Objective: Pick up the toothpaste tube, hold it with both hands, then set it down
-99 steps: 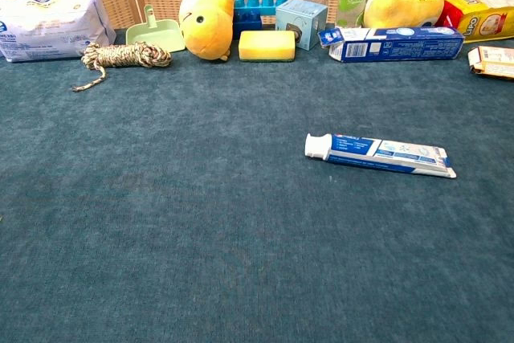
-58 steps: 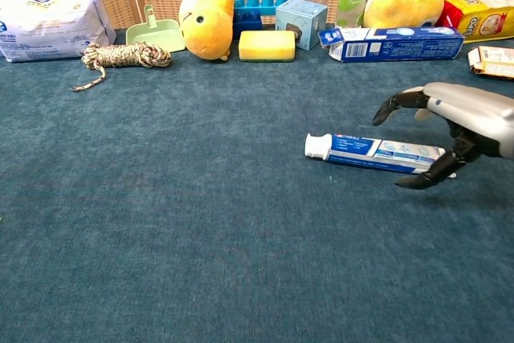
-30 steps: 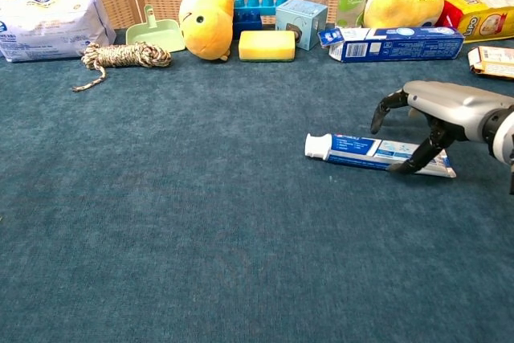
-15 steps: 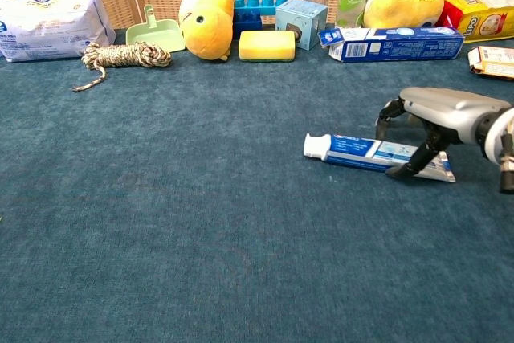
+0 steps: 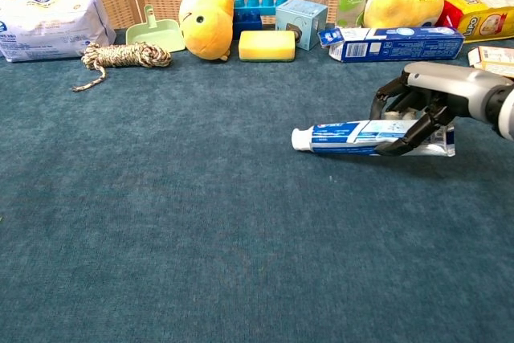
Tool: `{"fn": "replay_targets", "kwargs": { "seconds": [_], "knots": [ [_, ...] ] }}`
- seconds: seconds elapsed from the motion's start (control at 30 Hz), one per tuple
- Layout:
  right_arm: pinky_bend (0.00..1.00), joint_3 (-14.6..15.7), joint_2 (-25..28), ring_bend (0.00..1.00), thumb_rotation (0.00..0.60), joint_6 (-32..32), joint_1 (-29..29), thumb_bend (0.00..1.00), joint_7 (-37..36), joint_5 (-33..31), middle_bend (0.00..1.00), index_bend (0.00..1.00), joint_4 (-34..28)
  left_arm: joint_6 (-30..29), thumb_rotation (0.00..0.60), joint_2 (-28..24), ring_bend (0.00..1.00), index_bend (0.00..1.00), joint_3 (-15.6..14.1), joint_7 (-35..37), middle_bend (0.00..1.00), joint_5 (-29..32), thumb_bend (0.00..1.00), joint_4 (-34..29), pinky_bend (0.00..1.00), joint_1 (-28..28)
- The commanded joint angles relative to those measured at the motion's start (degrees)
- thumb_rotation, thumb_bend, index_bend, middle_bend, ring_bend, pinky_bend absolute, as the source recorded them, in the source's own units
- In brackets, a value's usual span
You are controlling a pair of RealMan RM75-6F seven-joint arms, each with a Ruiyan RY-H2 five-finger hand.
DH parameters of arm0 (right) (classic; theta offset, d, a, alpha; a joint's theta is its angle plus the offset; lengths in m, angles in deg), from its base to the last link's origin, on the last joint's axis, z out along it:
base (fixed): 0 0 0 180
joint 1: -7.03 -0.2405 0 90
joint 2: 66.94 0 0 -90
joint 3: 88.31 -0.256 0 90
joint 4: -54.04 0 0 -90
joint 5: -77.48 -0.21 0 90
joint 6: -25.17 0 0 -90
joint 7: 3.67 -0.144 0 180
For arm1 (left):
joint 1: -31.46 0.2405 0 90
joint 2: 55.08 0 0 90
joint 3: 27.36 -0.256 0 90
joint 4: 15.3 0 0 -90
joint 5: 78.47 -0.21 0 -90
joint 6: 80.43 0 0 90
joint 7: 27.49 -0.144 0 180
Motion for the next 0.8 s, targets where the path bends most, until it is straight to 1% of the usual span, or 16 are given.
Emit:
{"fn": "replay_targets", "kwargs": {
  "seconds": [0.03, 0.2, 0.27, 0.43, 0.63, 0.8],
  "knots": [
    [0.88, -1.11, 4.44, 0.71, 0.6, -4.91, 1.62, 0.37, -8.55, 1.67, 0.76, 0.9, -3.18, 2.46, 0.6, -0.8, 0.16, 0.23, 0.94, 0.05, 0.15, 0.85, 0.25, -1.05, 0.1, -2.07],
    [0.9, -3.08, 8.37, 0.75, 0.6, -10.75, 2.99, 0.38, -20.24, 2.85, 0.79, 0.9, -5.78, 6.24, 0.6, -1.17, 0.16, 0.23, 2.67, -0.1, 0.15, 3.03, 0.25, -2.45, 0.11, -5.33],
    [0.91, -3.64, 9.26, 0.76, 0.6, -12.02, 3.41, 0.38, -23.25, 3.5, 0.8, 0.9, -6.19, 7.22, 0.6, -1.25, 0.17, 0.23, 3.29, 0.06, 0.16, 3.79, 0.25, -2.85, 0.12, -6.3],
    [0.91, -5.46, 11.59, 0.77, 0.6, -15.7, 5.15, 0.39, -33.25, 4.95, 0.81, 0.9, -8.32, 10.65, 0.6, -1.18, 0.18, 0.24, 5.41, 0.53, 0.17, 6.28, 0.25, -3.88, 0.18, -9.75],
    [0.92, -6.2, 12.94, 0.78, 0.6, -20.15, 6.88, 0.39, -42.68, 8.91, 0.82, 0.9, -10.49, 15.45, 0.6, -0.02, 0.18, 0.26, 7.39, 0.25, 0.17, 10.03, 0.25, -4.18, 0.2, -14.01],
    [0.92, -6.24, 12.89, 0.78, 0.6, -23.67, 7.69, 0.39, -49.18, 12.77, 0.82, 0.9, -11.87, 18.91, 0.6, 2.69, 0.18, 0.27, 9.23, -1.18, 0.17, 13.38, 0.25, -3.41, 0.21, -17.94]
  ]
}}
